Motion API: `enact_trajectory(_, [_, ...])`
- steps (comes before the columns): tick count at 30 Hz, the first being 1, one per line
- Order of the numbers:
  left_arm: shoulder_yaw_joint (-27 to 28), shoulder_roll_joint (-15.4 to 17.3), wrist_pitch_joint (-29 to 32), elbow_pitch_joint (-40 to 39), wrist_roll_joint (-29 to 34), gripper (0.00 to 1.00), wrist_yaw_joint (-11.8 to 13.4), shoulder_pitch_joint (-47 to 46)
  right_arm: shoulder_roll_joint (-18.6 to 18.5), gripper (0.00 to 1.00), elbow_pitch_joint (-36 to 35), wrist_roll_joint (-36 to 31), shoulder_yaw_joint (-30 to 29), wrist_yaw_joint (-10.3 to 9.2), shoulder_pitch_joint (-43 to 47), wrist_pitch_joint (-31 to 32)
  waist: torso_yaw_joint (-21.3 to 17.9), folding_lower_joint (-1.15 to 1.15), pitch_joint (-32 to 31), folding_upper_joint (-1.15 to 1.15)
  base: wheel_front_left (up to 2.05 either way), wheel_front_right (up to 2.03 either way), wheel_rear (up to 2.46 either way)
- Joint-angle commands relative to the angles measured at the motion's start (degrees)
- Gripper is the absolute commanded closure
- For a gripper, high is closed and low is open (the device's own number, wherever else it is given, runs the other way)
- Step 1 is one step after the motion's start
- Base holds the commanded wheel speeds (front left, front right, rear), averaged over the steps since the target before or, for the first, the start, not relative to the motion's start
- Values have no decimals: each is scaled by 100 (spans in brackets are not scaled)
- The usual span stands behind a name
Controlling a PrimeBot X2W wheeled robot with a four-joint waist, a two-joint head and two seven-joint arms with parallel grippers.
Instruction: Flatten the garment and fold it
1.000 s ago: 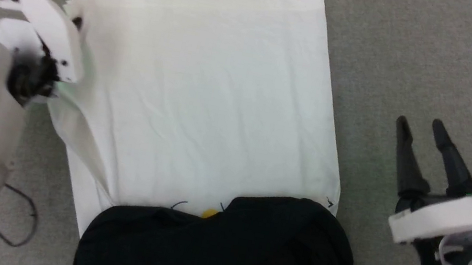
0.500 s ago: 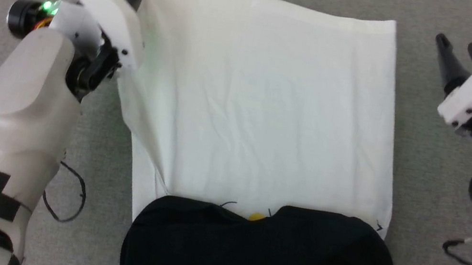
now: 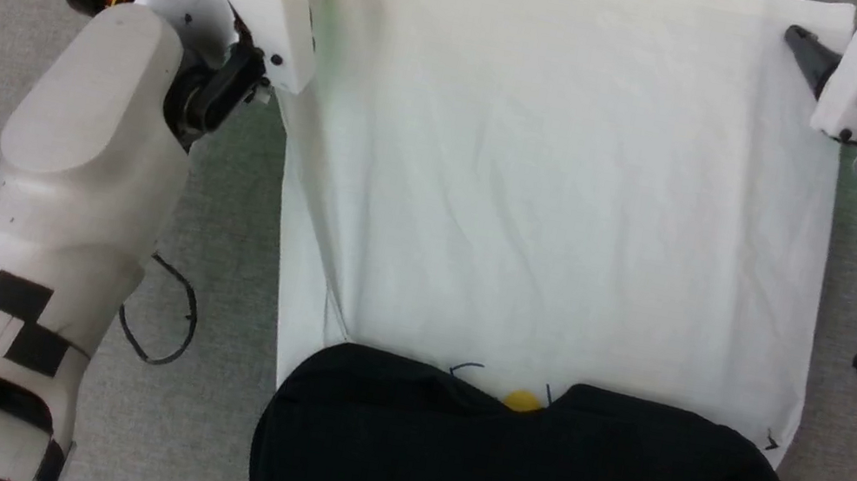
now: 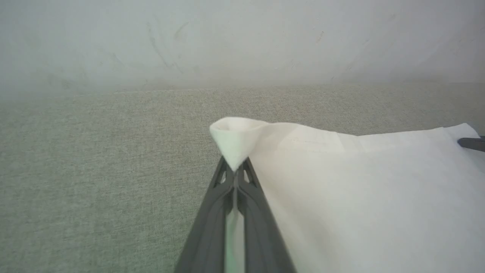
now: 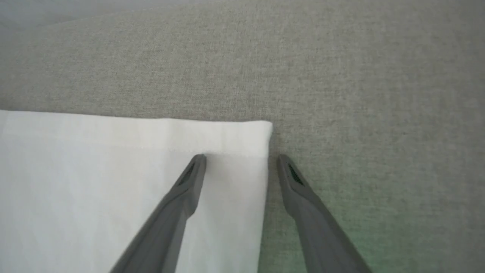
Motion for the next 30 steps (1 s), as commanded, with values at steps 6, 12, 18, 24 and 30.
enact_trajectory(6, [-70,-24,-98,141,-25,100,-83,-111,17,57,898,61,144,-5,37,1017,113,0,55,0,0,0,0])
enact_trajectory(12, [-109,3,-165,310,-98,100,-137,-125,-17,100,963,103,313,-5,-3,1126,108,0,-46,0,0,0,0])
enact_trajectory(18, [-87,75,-551,512,-80,100,-156,-230,-247,100,406,142,519,-5,-23,-168,57,0,-394,0,0,0,0])
enact_trajectory(24, [-31,193,-1055,750,-10,100,-138,-488,-388,100,152,206,636,-5,-77,-1361,-37,0,-856,0,0,0,0])
enact_trajectory(30, [23,258,-1334,900,-63,100,-150,-521,-435,100,-70,385,987,-5,14,-2016,-102,0,-1267,0,0,0,0])
